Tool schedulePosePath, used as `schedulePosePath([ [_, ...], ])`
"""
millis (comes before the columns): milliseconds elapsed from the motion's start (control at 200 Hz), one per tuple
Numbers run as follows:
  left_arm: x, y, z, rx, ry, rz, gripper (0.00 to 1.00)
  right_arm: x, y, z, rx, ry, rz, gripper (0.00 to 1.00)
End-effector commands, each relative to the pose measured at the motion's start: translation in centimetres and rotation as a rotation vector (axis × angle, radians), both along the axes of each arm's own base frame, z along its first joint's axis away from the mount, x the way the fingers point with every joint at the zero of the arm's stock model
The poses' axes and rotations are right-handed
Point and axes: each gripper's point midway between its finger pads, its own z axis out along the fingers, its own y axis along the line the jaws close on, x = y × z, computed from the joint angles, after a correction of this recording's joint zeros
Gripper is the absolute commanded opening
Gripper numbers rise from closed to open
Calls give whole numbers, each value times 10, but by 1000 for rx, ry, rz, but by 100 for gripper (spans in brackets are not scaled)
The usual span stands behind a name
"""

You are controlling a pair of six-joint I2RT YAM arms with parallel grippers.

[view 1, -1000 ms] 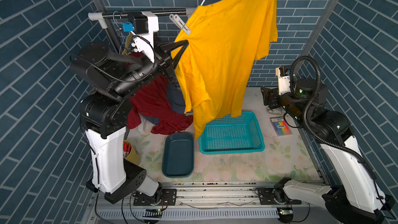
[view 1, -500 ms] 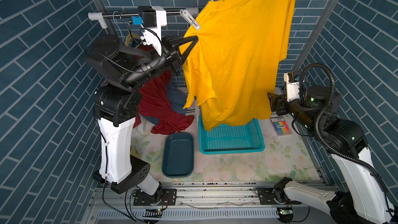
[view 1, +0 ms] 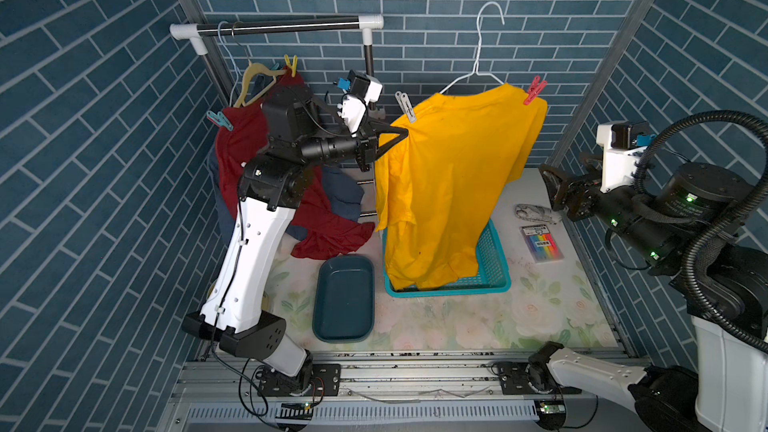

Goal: Remove the clothespins securing t-shirts to the hanger
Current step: Pick up the hanger from the clothes rail.

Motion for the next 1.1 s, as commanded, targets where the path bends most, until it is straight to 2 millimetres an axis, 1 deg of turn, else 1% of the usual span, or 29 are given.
schedulePosePath([
  [0,-25,-1,18,-13,-207,-106,0,14,22,-10,-33,92,57,79],
  [80,-23,-6,5,5,-201,-143,0,24,39,-11,-32,147,98,79],
  [165,-19,-9,-10,30,-190,-164,0,30,60,-12,-7,191,168,76],
  [225,-17,-10,-21,47,-181,-168,0,32,75,-10,30,216,234,72],
  [280,-15,-11,-31,60,-173,-169,0,35,83,-7,66,226,262,67],
  [355,-10,-12,-47,79,-150,-166,0,43,86,-5,95,222,249,62],
  [385,-8,-12,-54,84,-140,-164,0,48,86,-6,98,223,233,62],
  [495,-6,-13,-68,87,-127,-164,0,64,85,-14,97,244,183,63],
  [645,-6,-11,-75,97,-140,-150,0,80,81,-26,85,270,116,66],
  [880,-8,-11,-82,104,-145,-157,0,100,81,-40,94,295,61,65],
  [940,-10,-11,-83,98,-146,-166,0,104,82,-40,99,290,61,63],
  [1030,-13,-11,-85,95,-142,-170,0,109,87,-37,114,277,79,53],
  [1095,-14,-11,-88,97,-135,-171,0,112,92,-33,134,268,101,50],
])
